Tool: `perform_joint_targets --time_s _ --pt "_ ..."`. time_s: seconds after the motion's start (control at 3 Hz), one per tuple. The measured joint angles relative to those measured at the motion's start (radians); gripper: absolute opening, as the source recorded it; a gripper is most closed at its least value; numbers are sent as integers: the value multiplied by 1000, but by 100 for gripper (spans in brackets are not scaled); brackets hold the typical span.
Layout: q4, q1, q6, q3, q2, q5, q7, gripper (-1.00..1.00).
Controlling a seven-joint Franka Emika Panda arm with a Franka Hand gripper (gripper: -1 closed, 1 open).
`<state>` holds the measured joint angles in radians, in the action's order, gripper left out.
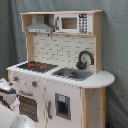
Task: Play with the kitchen
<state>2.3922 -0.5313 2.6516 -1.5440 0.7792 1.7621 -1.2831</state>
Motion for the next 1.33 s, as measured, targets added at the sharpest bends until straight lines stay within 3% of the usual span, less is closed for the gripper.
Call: perform_joint_targets --time_s 0.67,1.33 --pt "30 1 -132 -81 1 0 -223 100" --pt "68 0 -241 -118 1 0 -413 100"
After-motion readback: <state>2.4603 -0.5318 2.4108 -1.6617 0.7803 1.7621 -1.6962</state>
